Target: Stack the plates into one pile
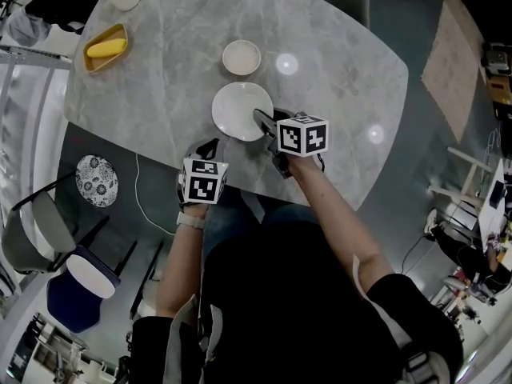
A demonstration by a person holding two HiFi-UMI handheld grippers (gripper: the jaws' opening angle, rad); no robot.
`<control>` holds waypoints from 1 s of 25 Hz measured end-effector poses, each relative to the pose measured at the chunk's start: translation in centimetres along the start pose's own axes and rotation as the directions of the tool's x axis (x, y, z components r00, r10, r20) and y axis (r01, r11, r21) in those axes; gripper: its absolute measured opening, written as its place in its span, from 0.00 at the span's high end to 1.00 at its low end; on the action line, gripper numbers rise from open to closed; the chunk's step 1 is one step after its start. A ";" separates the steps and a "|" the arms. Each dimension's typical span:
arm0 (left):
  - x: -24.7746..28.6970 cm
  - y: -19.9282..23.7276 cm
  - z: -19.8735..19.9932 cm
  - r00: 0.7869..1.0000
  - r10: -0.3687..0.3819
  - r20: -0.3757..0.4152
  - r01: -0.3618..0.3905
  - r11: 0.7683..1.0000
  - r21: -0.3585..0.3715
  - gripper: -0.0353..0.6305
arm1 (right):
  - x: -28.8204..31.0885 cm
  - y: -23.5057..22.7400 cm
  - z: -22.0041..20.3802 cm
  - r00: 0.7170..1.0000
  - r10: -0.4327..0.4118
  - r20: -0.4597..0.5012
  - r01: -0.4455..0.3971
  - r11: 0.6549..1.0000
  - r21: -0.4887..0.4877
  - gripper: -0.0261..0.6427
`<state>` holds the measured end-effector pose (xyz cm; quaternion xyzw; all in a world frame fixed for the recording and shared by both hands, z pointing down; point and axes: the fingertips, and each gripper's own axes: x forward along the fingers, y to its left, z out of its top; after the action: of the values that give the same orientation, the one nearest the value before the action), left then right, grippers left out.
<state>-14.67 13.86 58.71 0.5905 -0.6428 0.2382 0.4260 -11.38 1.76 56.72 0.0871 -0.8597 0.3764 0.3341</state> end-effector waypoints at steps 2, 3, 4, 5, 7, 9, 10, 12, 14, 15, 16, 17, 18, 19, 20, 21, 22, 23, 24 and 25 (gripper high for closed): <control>0.0 0.2 0.1 1.000 -0.002 0.001 0.002 1.000 -0.002 0.94 | 0.3 -0.3 -0.2 1.000 -0.020 -0.018 0.020 0.999 -0.026 0.84; 0.1 0.3 0.2 1.000 -0.004 -0.001 0.004 1.000 -0.004 0.94 | 0.5 -0.4 -0.3 0.999 -0.026 -0.026 0.025 0.999 -0.034 0.81; 0.1 0.3 0.2 1.000 -0.005 -0.002 0.005 1.000 -0.007 0.94 | 0.6 -0.4 -0.4 0.999 -0.030 -0.033 0.029 0.999 -0.038 0.79; 0.2 0.4 0.2 1.000 -0.006 0.000 0.006 1.000 -0.008 0.94 | 0.8 -0.5 -0.6 0.999 -0.033 -0.039 0.031 0.999 -0.041 0.78; 0.3 0.7 0.3 1.000 -0.005 0.001 0.005 1.000 -0.007 0.94 | 1.2 -0.5 -0.8 0.998 -0.035 -0.055 0.033 0.998 -0.047 0.76; 0.4 0.9 0.3 1.000 -0.004 -0.001 0.004 1.000 -0.009 0.94 | 1.5 -0.5 -1.2 0.996 -0.035 -0.076 0.031 0.998 -0.057 0.72; 0.4 1.0 0.3 1.000 -0.004 0.000 0.004 1.000 -0.011 0.94 | 1.7 -0.5 -1.3 0.996 -0.035 -0.088 0.029 0.998 -0.062 0.71; 0.5 1.1 0.3 1.000 -0.002 0.000 0.002 1.000 -0.014 0.94 | 2.0 -0.5 -1.6 0.994 -0.031 -0.103 0.025 0.998 -0.065 0.69; 0.6 1.2 0.2 1.000 0.001 -0.002 -0.001 1.000 -0.014 0.94 | 2.3 -0.4 -1.7 0.993 -0.029 -0.112 0.021 0.998 -0.067 0.67; 0.6 1.2 0.2 1.000 0.001 -0.003 -0.001 1.000 -0.015 0.94 | 2.5 -0.3 -1.8 0.993 -0.030 -0.118 0.021 0.997 -0.072 0.66; 0.6 1.2 0.1 1.000 0.000 -0.005 0.000 1.000 -0.018 0.94 | 2.6 -0.2 -1.9 0.991 -0.033 -0.127 0.023 0.996 -0.083 0.65; 0.6 1.3 -0.1 1.000 -0.001 -0.009 0.001 1.000 -0.023 0.94 | 2.8 -0.2 -2.0 0.990 -0.040 -0.137 0.026 0.995 -0.100 0.64; 0.6 1.3 -0.2 1.000 -0.002 -0.014 0.001 1.000 -0.027 0.94 | 2.9 -0.1 -2.0 0.988 -0.048 -0.147 0.031 0.992 -0.121 0.64; 0.6 1.4 -0.3 1.000 -0.002 -0.017 0.002 1.000 -0.030 0.94 | 3.1 -0.1 -2.1 0.986 -0.057 -0.156 0.035 0.989 -0.142 0.63; 0.6 1.5 -0.3 1.000 -0.003 -0.017 0.002 1.000 -0.031 0.94 | 3.3 -0.1 -2.1 0.984 -0.065 -0.164 0.038 0.986 -0.163 0.63; 0.6 1.6 -0.3 1.000 -0.003 -0.016 0.003 0.999 -0.032 0.94 | 3.4 0.0 -2.2 0.982 -0.072 -0.172 0.040 0.982 -0.183 0.62; 0.6 1.7 -0.4 1.000 -0.002 -0.015 0.002 0.999 -0.032 0.94 | 3.6 0.0 -2.2 0.981 -0.080 -0.179 0.042 0.978 -0.204 0.62; 0.6 1.8 -0.4 1.000 -0.002 -0.015 0.001 0.999 -0.033 0.94 | 3.6 0.1 -2.3 0.979 -0.090 -0.185 0.046 0.973 -0.228 0.62; 0.5 1.8 -0.4 1.000 -0.001 -0.013 0.001 0.999 -0.033 0.94 | 3.7 0.1 -2.3 0.976 -0.102 -0.191 0.051 0.966 -0.253 0.61; 0.5 1.9 -0.3 1.000 -0.001 -0.012 0.001 0.999 -0.033 0.94 | 3.7 0.1 -2.3 0.974 -0.115 -0.194 0.057 0.958 -0.280 0.61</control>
<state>-16.35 14.19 59.71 0.5822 -0.6439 0.2307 0.4395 -13.12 3.87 60.18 0.0378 -0.8588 0.2467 0.4474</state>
